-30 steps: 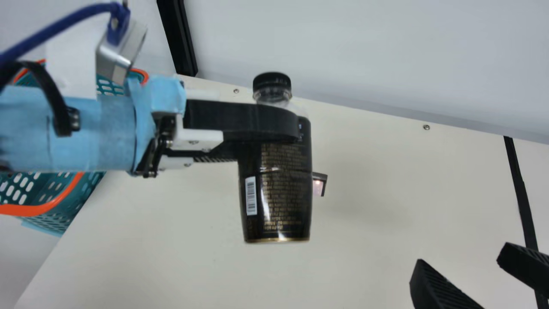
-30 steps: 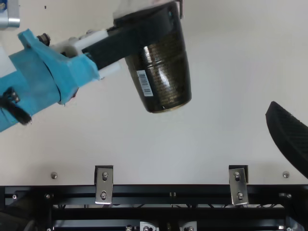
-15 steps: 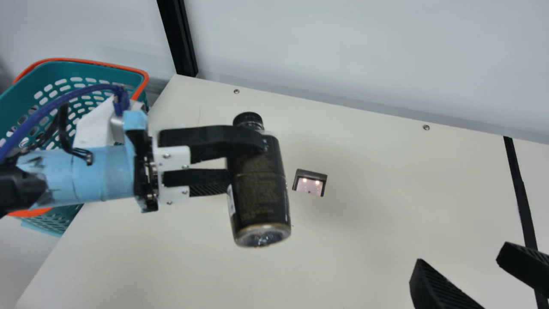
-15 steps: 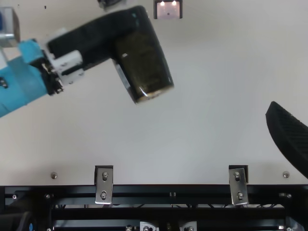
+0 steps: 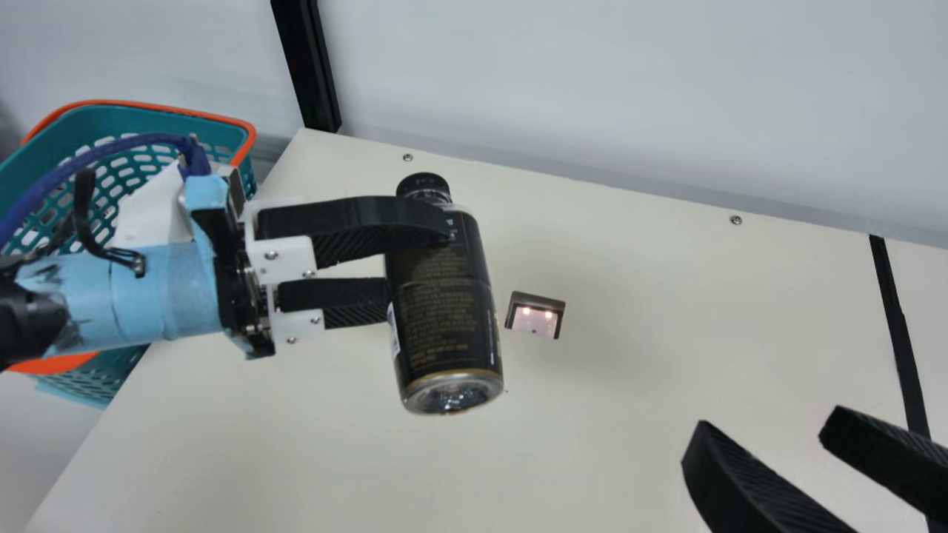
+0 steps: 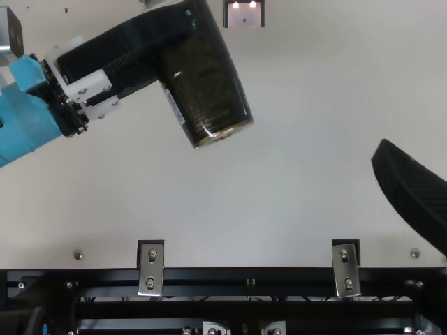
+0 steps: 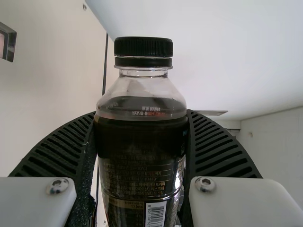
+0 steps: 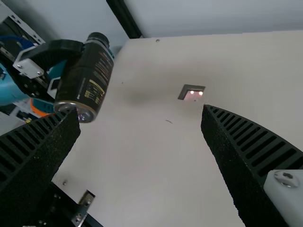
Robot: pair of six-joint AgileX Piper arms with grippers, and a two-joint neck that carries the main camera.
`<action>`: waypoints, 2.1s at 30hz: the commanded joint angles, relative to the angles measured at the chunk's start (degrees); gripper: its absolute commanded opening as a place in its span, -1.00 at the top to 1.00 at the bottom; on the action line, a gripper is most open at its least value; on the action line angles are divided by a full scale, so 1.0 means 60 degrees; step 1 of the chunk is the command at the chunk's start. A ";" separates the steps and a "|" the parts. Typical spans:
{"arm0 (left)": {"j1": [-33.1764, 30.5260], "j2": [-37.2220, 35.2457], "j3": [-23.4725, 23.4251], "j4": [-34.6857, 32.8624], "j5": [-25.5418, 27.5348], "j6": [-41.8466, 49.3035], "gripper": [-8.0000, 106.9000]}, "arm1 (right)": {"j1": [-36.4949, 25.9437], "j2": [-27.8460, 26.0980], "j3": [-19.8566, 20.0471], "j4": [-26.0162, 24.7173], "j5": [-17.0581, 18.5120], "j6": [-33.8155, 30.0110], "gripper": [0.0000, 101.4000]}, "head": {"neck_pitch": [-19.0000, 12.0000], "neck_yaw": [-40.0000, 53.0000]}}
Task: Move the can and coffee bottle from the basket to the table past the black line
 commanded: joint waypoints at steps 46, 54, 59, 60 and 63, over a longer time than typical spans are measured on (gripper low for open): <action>0.0000 0.0000 0.0000 0.0000 0.0000 0.0000 0.68 | 0.1756 0.5187 -0.0946 0.3633 0.0589 0.1194 -1.00 | -0.0027 -0.0024; 0.0000 0.0000 0.0000 0.0000 0.0000 0.0000 0.68 | 0.2148 0.5773 -0.0875 0.3660 0.0589 0.1377 -1.00 | -0.0027 -0.0024; 0.0000 0.0000 0.0000 0.0000 0.0000 0.0000 0.68 | 0.2458 0.6015 -0.0770 0.3731 0.0589 0.1469 -1.00 | -0.0027 -0.0024; 0.0000 0.0000 0.0000 0.0000 0.0000 0.0000 0.68 | 0.2528 0.6055 -0.0750 0.3748 0.0589 0.1484 -1.00 | -0.0027 -0.0024; 0.0000 0.0000 0.0000 0.0000 0.0000 0.0000 0.68 | 0.2739 0.6170 -0.0709 0.3825 0.0589 0.1508 -1.00 | -0.0027 -0.0024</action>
